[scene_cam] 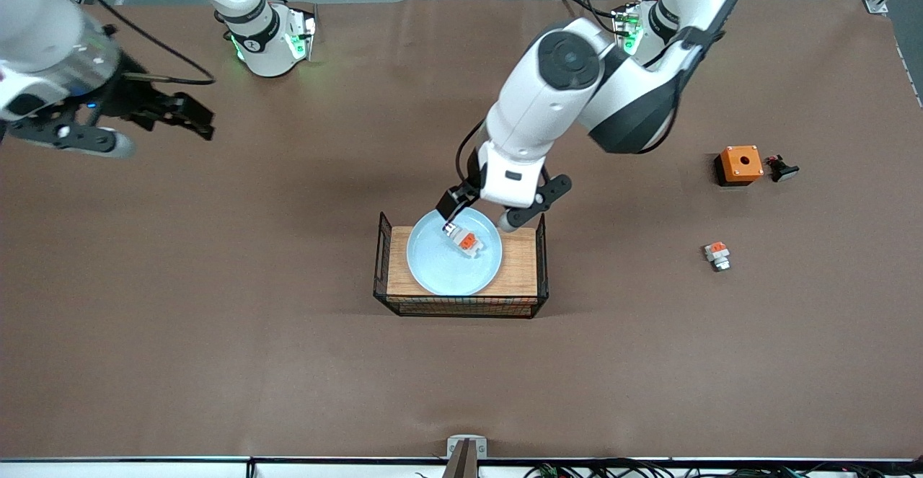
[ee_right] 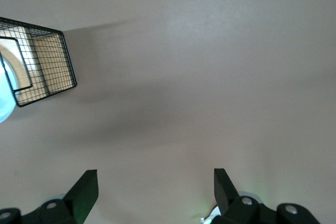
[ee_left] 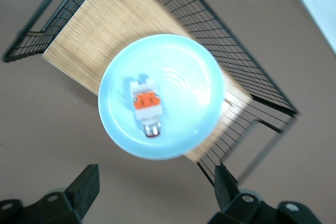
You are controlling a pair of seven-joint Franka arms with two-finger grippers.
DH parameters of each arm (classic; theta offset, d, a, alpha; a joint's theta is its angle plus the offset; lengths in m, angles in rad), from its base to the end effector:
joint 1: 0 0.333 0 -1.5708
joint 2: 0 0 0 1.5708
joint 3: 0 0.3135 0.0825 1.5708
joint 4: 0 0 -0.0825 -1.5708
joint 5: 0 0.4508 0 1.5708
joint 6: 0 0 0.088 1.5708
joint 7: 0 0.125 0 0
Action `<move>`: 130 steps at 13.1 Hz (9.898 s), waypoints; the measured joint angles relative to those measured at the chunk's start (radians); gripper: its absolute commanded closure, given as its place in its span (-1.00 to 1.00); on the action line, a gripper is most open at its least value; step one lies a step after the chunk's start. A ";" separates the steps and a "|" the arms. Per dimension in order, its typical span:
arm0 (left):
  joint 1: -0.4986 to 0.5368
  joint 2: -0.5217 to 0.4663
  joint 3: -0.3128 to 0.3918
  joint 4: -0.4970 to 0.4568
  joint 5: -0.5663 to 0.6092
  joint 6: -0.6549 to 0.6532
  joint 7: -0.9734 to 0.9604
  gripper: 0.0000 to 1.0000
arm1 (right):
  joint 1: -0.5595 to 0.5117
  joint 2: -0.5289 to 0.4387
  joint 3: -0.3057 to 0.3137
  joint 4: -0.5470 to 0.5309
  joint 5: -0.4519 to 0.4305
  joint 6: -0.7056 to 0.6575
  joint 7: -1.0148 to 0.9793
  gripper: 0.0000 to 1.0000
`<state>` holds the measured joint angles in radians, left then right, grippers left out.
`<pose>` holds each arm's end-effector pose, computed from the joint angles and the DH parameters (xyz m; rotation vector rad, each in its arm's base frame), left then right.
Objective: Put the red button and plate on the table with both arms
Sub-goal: 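Lower the left gripper and grasp the white-orange button block, then lift the button with the left gripper while the right gripper reaches the plate, then set the button beside the other button while the right gripper grasps the plate, then lift the plate out of the tray with the right gripper and carry it aside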
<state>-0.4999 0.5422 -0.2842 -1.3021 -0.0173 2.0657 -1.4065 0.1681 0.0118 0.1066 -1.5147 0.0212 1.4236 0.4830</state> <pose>0.5970 -0.5335 0.4275 2.6892 0.9593 -0.0403 0.5841 0.1673 0.6146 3.1036 -0.3211 -0.1621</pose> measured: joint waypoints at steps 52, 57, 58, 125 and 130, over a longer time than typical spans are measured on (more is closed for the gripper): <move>0.424 -0.213 0.256 -0.254 0.067 -0.265 0.792 0.98 | 0.483 0.424 -0.025 -0.007 -0.072 0.648 1.537 -0.97; 0.598 -0.181 0.257 -0.459 0.067 0.015 1.112 0.96 | 0.480 0.500 -0.023 -0.005 -0.072 0.694 1.547 -0.96; 0.625 -0.158 0.257 -0.484 0.067 0.067 1.167 0.96 | 0.483 0.511 -0.023 -0.005 -0.072 0.697 1.559 -0.95; 0.547 -0.587 0.181 -0.271 0.105 -0.561 1.289 -0.99 | -0.391 0.272 -0.022 -0.211 -0.132 0.463 -0.720 0.99; 0.548 -0.581 0.181 -0.333 0.105 -0.477 1.289 -0.99 | -0.448 0.403 -0.022 -0.242 -0.132 0.567 -0.855 0.98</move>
<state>0.0476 -0.0391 -0.1028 -1.6350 0.0877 1.5888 -0.1170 -0.2802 0.4152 0.0851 -1.7567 -0.1110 1.9908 -0.3717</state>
